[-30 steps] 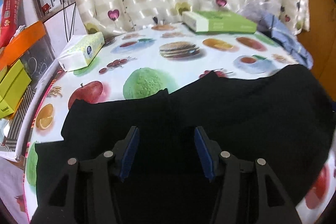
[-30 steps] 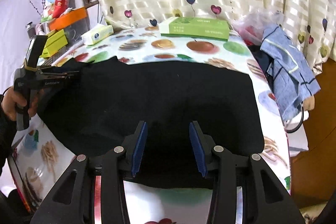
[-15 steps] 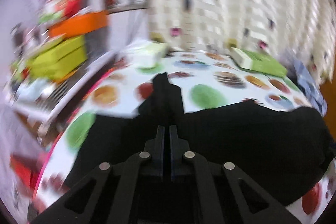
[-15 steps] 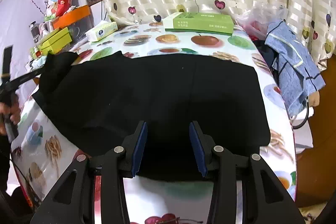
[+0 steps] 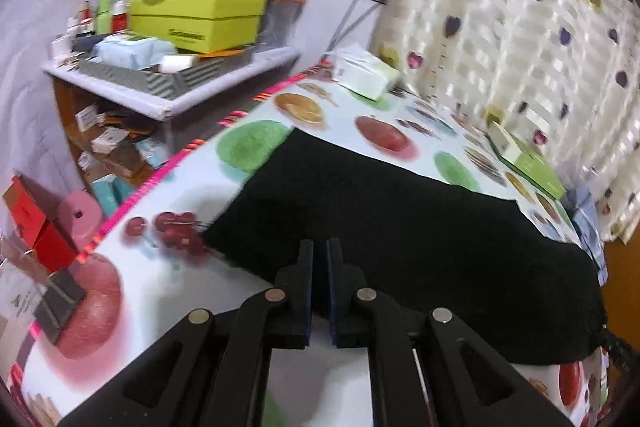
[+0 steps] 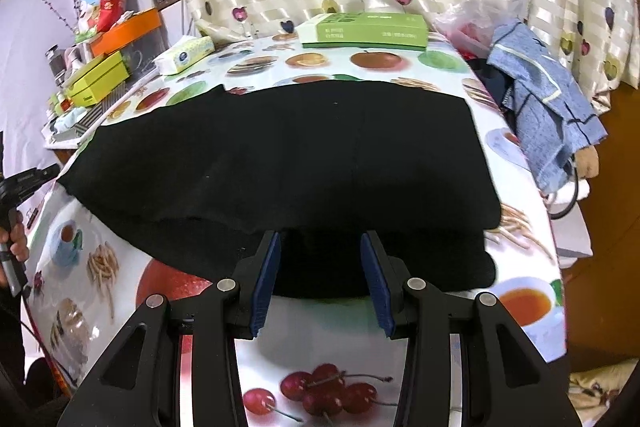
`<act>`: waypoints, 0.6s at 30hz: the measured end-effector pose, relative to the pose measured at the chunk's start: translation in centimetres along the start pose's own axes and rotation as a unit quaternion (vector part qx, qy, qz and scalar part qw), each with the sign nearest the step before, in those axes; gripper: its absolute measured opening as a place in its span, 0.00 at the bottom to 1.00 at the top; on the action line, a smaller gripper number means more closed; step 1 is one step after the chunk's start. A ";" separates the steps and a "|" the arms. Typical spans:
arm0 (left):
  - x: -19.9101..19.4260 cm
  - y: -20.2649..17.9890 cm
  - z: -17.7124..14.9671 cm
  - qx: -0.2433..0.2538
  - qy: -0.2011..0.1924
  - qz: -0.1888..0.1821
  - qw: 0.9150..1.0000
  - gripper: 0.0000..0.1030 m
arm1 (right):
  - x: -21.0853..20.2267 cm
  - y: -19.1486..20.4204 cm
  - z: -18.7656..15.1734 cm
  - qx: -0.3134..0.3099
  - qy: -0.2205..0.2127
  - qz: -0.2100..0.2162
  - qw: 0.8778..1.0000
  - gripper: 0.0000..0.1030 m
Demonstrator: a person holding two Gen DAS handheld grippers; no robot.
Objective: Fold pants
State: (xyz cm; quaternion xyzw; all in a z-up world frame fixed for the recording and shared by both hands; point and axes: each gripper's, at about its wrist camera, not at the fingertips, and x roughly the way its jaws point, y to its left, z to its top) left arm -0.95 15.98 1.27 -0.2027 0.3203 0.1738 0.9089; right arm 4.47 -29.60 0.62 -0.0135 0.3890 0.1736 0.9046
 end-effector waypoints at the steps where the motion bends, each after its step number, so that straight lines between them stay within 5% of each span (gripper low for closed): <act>1: -0.2 0.4 0.1 -0.007 -0.001 0.006 1.000 0.09 | -0.1 -0.2 0.0 0.003 -0.001 -0.004 1.000 0.42; 6: -0.7 -1.1 0.1 0.022 -0.003 -0.024 0.999 0.10 | -0.4 -1.1 -0.1 -0.010 -0.002 -0.045 0.999 0.42; 9: -0.3 -4.4 -0.8 0.078 0.024 -0.071 0.994 0.26 | -0.4 -1.3 0.0 -0.034 0.003 -0.071 0.997 0.42; 13: 0.1 -10.0 -2.5 0.171 0.055 -0.144 0.973 0.38 | -0.3 -1.6 0.4 -0.085 0.004 -0.095 0.992 0.42; 18: 0.5 -16.9 -4.7 0.270 0.093 -0.220 0.933 0.40 | 1.2 -1.3 0.4 -0.171 0.035 -0.115 0.978 0.43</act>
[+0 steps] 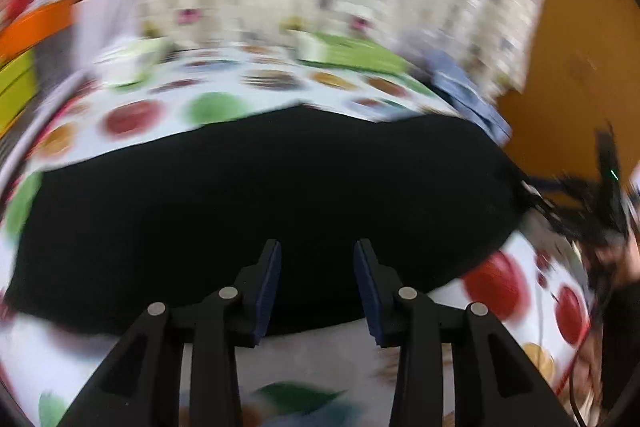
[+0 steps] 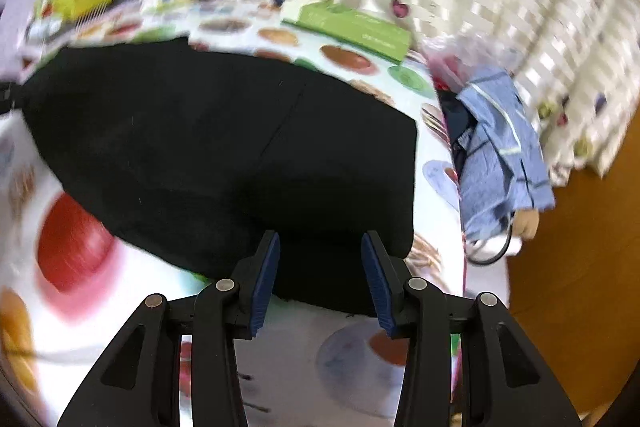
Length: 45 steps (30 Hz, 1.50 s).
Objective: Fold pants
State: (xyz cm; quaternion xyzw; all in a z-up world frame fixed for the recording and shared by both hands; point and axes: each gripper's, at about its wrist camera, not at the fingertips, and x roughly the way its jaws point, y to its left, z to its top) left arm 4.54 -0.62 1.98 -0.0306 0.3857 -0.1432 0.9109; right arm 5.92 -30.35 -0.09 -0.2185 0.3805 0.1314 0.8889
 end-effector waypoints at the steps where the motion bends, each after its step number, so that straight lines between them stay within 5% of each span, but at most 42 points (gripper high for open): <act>1: 0.6 -1.2 0.3 0.019 0.006 -0.009 1.000 0.41 | 0.1 0.3 0.0 -0.022 0.002 -0.002 1.000 0.44; 7: 3.7 -7.0 0.6 0.128 0.043 -0.063 0.989 0.43 | 0.3 1.4 0.2 -0.116 -0.011 -0.006 0.993 0.46; 12: 4.9 -9.0 0.6 0.167 0.055 -0.057 0.983 0.43 | 0.7 0.7 0.6 -0.116 -0.012 0.027 0.993 0.43; 15: 5.2 -9.2 0.9 0.175 0.053 -0.044 0.982 0.43 | 0.2 0.5 0.7 -0.112 -0.024 0.047 0.992 0.02; 17: 5.5 -9.2 1.0 0.173 0.052 -0.038 0.983 0.39 | 0.0 0.5 0.7 -0.108 -0.033 0.048 0.993 0.02; 19: 5.4 -9.4 1.2 0.178 0.045 -0.034 0.982 0.07 | -0.4 0.5 0.7 -0.105 -0.040 0.048 0.993 0.02; 20: 5.3 -9.4 1.2 0.176 0.045 -0.043 0.982 0.06 | -0.5 0.4 0.7 -0.102 -0.043 0.047 0.993 0.02; 28: 2.0 -9.3 1.2 0.172 0.009 -0.060 0.983 0.05 | -4.0 0.5 0.1 -0.088 -0.065 0.062 0.992 0.02; 32: 3.4 -9.4 0.1 0.180 0.049 -0.070 0.980 0.06 | -2.0 1.3 -1.3 -0.089 -0.016 0.075 0.993 0.02; 36: 3.9 -9.1 0.0 0.172 0.062 -0.083 0.980 0.07 | -2.8 0.5 -1.5 -0.053 -0.018 0.088 0.995 0.03; 43: 1.1 -6.9 -0.1 0.115 0.038 -0.142 0.982 0.10 | -6.0 -2.2 -0.3 0.060 -0.087 0.097 0.990 0.32; 45: 0.1 -5.7 0.0 0.092 0.011 -0.128 0.987 0.10 | -4.8 -1.5 0.6 0.080 -0.078 0.099 0.989 0.33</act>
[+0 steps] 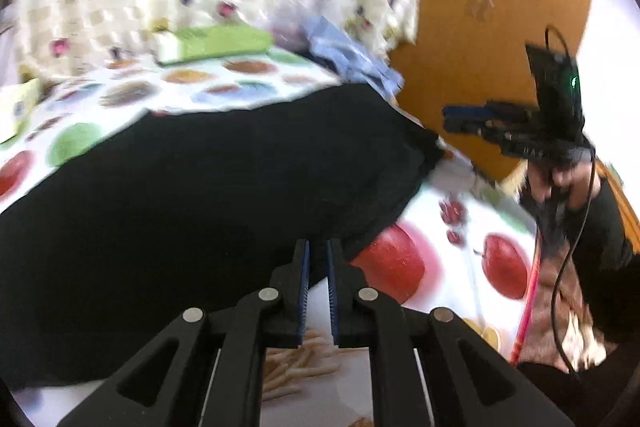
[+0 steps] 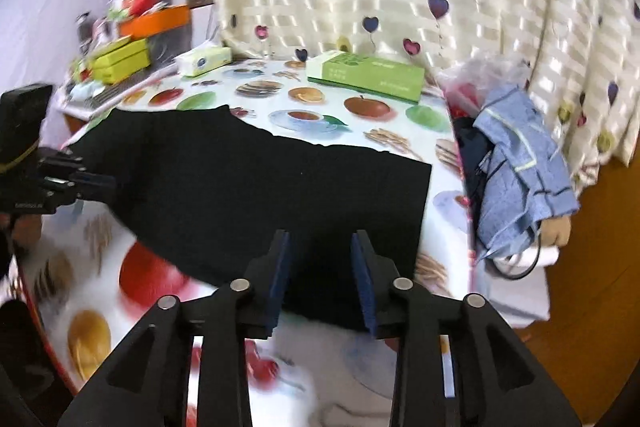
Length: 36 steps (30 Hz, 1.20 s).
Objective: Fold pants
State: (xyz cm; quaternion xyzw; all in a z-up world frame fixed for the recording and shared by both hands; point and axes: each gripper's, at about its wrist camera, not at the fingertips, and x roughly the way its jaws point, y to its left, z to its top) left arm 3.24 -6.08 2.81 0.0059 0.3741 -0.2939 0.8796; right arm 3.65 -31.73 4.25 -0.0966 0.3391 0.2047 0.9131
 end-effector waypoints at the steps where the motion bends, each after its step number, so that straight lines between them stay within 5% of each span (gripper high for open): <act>1: -0.4 0.6 0.0 -0.012 -0.010 0.017 1.000 0.10 | 1.0 0.3 0.1 0.003 0.011 0.002 1.000 0.33; 6: -1.6 5.7 -0.9 -0.106 -0.022 0.145 0.984 0.10 | 5.2 1.0 -1.1 0.011 0.081 -0.014 0.997 0.33; 10: -2.4 9.3 -3.7 -0.163 0.010 0.197 0.967 0.11 | 4.5 2.3 -1.4 -0.038 0.091 -0.045 0.994 0.33; 11: -3.4 9.8 -4.1 -0.176 -0.005 0.183 0.967 0.12 | 4.3 2.4 -1.5 -0.036 0.091 -0.049 0.994 0.33; 14: -5.4 10.8 -4.9 -0.180 -0.017 0.249 0.952 0.12 | 3.3 2.9 -0.8 -0.014 0.065 -0.040 0.997 0.33; 17: -6.9 13.3 -6.3 -0.219 -0.020 0.262 0.940 0.12 | 3.8 4.5 -0.2 -0.001 0.047 -0.009 0.999 0.33; 19: -7.9 15.0 -7.2 -0.244 -0.022 0.266 0.932 0.12 | 5.5 5.9 -0.5 -0.023 0.079 -0.016 0.996 0.33; 27: -11.1 17.8 -8.5 -0.256 -0.025 0.334 0.907 0.12 | 5.3 6.8 1.2 -0.016 0.057 -0.030 0.998 0.35; 30: -11.5 18.4 -8.0 -0.257 -0.038 0.330 0.907 0.13 | 6.1 8.7 1.4 -0.038 0.059 0.006 0.998 0.35; 36: -11.6 20.9 -8.3 -0.270 -0.035 0.326 0.905 0.20 | 6.8 8.6 0.7 -0.055 0.081 -0.019 0.995 0.39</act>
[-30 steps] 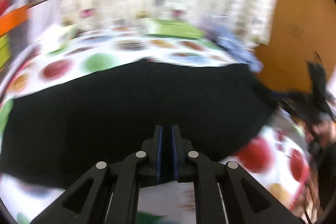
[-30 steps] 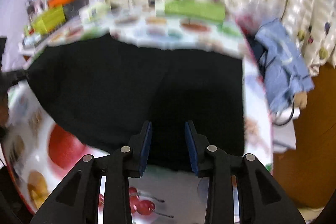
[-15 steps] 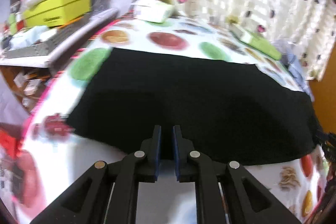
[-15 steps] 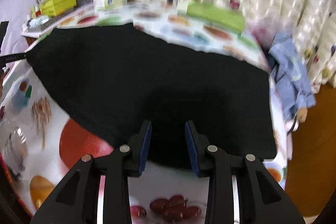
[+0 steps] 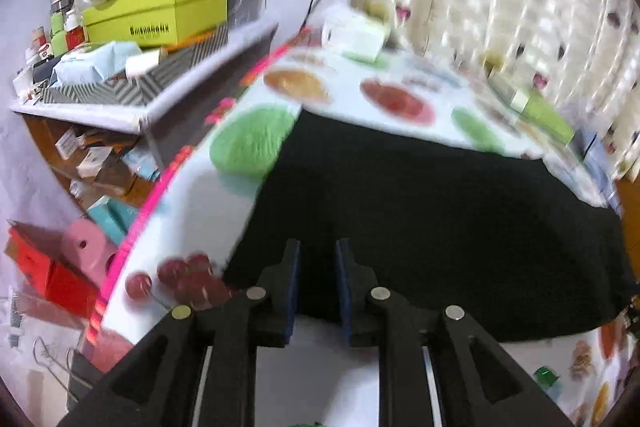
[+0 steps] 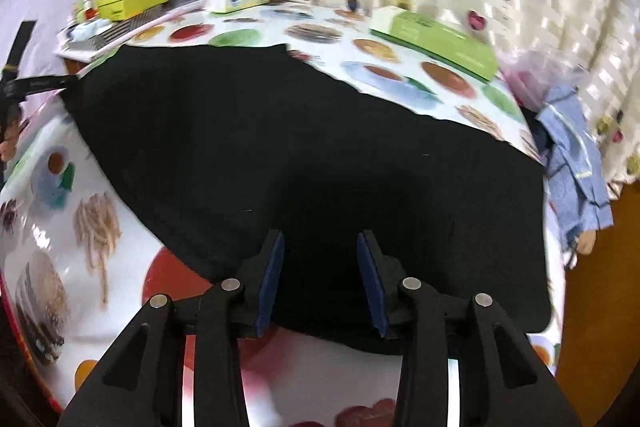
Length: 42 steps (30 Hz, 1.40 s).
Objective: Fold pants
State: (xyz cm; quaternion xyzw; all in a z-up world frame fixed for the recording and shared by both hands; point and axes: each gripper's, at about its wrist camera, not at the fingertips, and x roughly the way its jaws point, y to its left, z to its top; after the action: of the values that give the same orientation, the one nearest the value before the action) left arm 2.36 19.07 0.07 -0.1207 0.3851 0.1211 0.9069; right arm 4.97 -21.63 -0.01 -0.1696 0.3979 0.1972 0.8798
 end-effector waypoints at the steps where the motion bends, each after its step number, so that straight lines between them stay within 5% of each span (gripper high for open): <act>1: -0.1 0.1 0.2 0.008 -0.004 0.022 1.000 0.20 | -0.1 -0.3 0.1 0.005 0.001 -0.021 1.000 0.39; 3: -0.5 0.8 0.6 0.008 -0.012 0.048 0.999 0.20 | -0.5 -0.8 0.4 0.020 -0.006 -0.031 0.999 0.39; 9: -2.8 0.6 -0.2 0.012 -0.038 0.016 0.999 0.30 | -1.3 1.6 0.4 0.019 -0.031 0.023 0.999 0.39; 12: -2.8 1.4 -1.0 -0.011 -0.025 0.012 1.000 0.41 | -0.9 3.2 0.3 0.002 -0.033 0.035 0.999 0.39; 16: -2.2 2.9 -2.5 -0.058 0.005 -0.005 0.998 0.44 | -0.4 3.8 0.3 0.008 -0.031 0.046 0.998 0.39; 21: -2.1 2.2 -3.0 -0.057 0.002 -0.020 0.998 0.51 | -0.1 4.0 0.6 0.006 -0.030 0.051 0.998 0.39; 28: -0.4 1.3 -1.3 -0.050 0.006 -0.003 0.999 0.60 | -0.1 4.2 0.4 0.007 -0.032 0.055 0.998 0.39; 33: 0.5 -0.5 -1.0 -0.011 0.018 0.051 0.998 0.61 | -0.1 4.1 0.4 0.006 -0.033 0.055 0.998 0.39; 37: 0.5 -0.9 -0.8 -0.006 0.014 0.053 0.998 0.34 | -0.3 4.1 0.3 0.010 -0.034 0.057 0.998 0.39; 42: 0.3 -1.0 -0.8 -0.008 0.009 0.036 0.999 0.16 | -0.4 3.8 0.1 0.013 -0.035 0.056 0.998 0.39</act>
State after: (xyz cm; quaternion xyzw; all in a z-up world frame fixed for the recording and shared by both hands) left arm 2.37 17.90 -0.52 -0.1151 0.3967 0.1551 0.8974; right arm 2.99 -18.39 -0.15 -0.1286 0.3783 0.2466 0.8829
